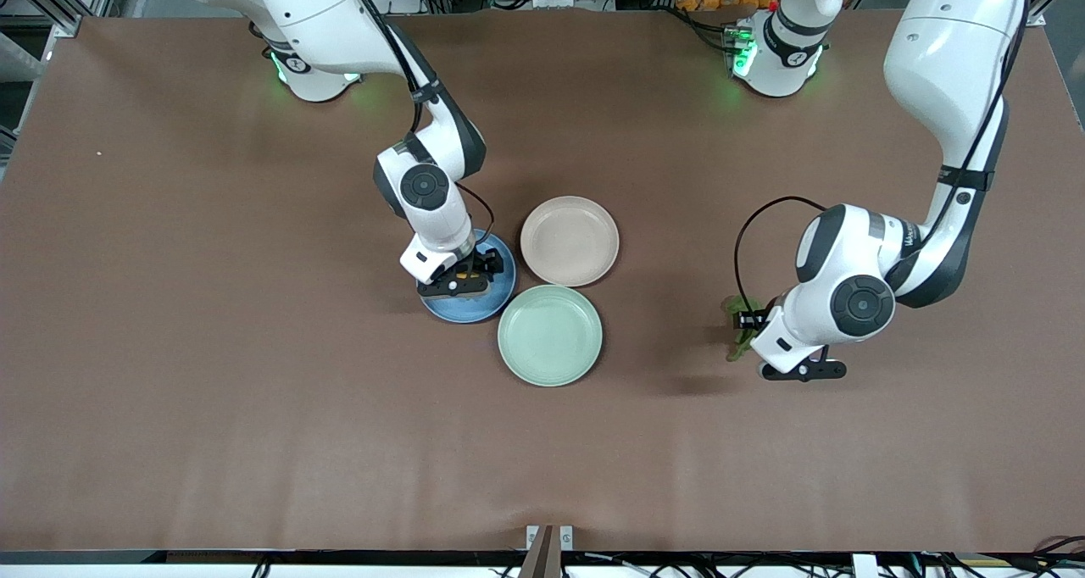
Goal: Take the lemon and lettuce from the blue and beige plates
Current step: 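Release the lettuce with the left gripper while the right gripper grasps the lemon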
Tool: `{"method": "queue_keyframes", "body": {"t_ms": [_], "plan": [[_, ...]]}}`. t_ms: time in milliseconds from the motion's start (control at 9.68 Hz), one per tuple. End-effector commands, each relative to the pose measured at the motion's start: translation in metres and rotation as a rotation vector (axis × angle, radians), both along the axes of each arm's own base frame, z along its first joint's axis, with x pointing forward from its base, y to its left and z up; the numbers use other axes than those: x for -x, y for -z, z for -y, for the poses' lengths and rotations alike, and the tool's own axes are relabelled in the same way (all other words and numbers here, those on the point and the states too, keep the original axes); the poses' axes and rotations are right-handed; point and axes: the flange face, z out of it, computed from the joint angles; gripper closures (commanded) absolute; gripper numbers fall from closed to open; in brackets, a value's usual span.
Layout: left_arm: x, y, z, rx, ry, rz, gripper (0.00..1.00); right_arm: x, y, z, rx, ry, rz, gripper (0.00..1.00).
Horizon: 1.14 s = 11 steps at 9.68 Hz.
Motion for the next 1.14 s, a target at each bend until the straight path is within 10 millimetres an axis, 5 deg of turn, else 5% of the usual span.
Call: {"method": "queue_keyframes", "body": {"t_ms": [0,413,826,1033], "plan": [[0.022,-0.014,0.005,-0.013,0.015,0.002,0.0,0.004,0.008,-0.003,0.0,0.016,-0.004,0.05],[0.071,-0.029,-0.011,-0.023,0.003,0.086,0.0,0.005,0.01,-0.002,0.005,0.047,-0.017,0.44],[0.107,-0.091,-0.019,-0.018,-0.03,0.156,0.0,-0.002,-0.002,-0.001,0.009,0.048,-0.029,0.57],[0.107,-0.112,-0.023,-0.008,-0.038,0.19,0.0,-0.015,-0.021,-0.003,0.034,0.058,-0.075,0.57]]}}
